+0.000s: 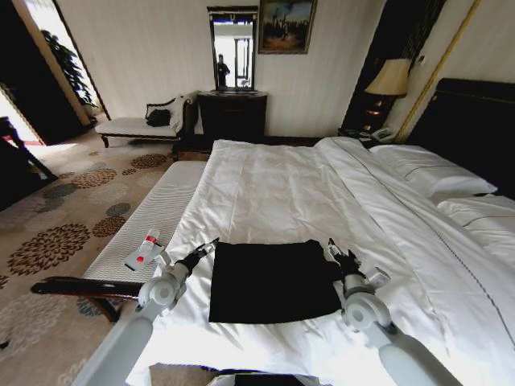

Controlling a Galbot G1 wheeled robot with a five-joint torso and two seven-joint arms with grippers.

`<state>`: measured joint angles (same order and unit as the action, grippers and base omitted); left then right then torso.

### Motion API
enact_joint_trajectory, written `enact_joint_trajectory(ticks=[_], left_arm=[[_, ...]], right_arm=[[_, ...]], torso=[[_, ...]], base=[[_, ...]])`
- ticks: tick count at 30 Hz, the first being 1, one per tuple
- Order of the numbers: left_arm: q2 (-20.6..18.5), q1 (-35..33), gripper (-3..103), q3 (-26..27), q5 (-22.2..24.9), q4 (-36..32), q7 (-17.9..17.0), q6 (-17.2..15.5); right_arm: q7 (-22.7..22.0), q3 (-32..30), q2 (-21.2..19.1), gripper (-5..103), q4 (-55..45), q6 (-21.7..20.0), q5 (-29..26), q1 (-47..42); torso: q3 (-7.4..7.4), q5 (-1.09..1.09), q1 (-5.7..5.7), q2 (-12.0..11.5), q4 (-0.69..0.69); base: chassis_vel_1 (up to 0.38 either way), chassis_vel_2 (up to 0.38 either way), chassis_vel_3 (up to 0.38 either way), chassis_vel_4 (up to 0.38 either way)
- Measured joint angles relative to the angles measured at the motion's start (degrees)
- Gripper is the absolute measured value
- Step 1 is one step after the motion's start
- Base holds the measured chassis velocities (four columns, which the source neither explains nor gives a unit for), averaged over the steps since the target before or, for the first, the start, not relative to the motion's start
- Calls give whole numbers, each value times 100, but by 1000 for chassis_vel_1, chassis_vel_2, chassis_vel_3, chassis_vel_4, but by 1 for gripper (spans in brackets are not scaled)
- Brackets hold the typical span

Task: Fold the clothes on the bed.

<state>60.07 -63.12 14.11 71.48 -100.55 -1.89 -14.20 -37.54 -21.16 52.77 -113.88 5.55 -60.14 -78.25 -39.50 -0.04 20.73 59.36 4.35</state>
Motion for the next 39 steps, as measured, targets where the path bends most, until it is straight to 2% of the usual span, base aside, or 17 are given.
enact_joint_trajectory(ticks=[2,5,11,13,16,20,22,24,25,28,29,32,34,38,39], left_arm=[[30,59,100,-62,0,100,-1,19],[84,161,100,-177,47,282,-40,53],[172,196,101,-250,111,323,-38,88],[206,191,93,-275,113,312,-38,90],[238,197,89,-307,109,323,-41,90],[310,259,67,-380,87,409,-120,64],[315,265,67,-386,83,431,-132,59],[316,269,56,-391,62,481,-146,55],[316,269,56,-391,62,481,-146,55],[314,220,39,-334,41,467,-142,67],[314,220,39,-334,41,467,-142,67],[289,92,24,-166,2,397,-80,105],[276,72,24,-133,2,417,-70,110],[242,101,3,-131,22,555,-61,123],[242,101,3,-131,22,555,-61,123]], right_arm=[[0,0,10,99,31,0,2,0],[1,-1,25,100,108,-2,5,12],[1,45,89,100,173,-11,22,27],[-5,60,114,100,173,-23,33,0],[-10,61,120,100,175,-28,38,-12],[-32,60,121,100,206,-43,40,-9],[-37,58,121,100,206,-45,41,-9],[-47,42,125,100,203,-48,52,-32],[-47,42,125,100,203,-48,52,-32],[-53,27,136,100,202,-50,80,-62],[-53,27,136,100,202,-50,80,-62],[-56,24,146,100,201,-50,102,-72],[-56,25,151,100,200,-50,105,-72],[-77,57,168,100,202,-68,127,-56],[-77,57,168,100,202,-68,127,-56]], torso=[[0,-1,0,0,2],[0,1,0,0,-2],[0,1,0,0,-2],[1,1,-1,0,-2],[1,1,-2,1,-2],[1,1,-1,1,-1],[0,1,-1,1,-1],[1,1,-1,1,-2],[1,1,-1,1,-2],[1,0,-1,1,-1],[1,0,-1,1,-1],[1,1,-1,1,-2],[1,0,-1,1,-2],[1,0,-1,1,-2],[1,0,-1,1,-2]], base=[[0,0,0,0],[0,0,0,0],[0,0,0,0],[0,0,0,0],[0,0,0,0],[0,0,0,0],[0,0,0,0],[0,0,0,0],[0,0,0,0],[0,0,0,0],[0,0,0,0],[0,0,0,0],[0,0,0,0],[0,0,0,0],[0,0,0,0]])
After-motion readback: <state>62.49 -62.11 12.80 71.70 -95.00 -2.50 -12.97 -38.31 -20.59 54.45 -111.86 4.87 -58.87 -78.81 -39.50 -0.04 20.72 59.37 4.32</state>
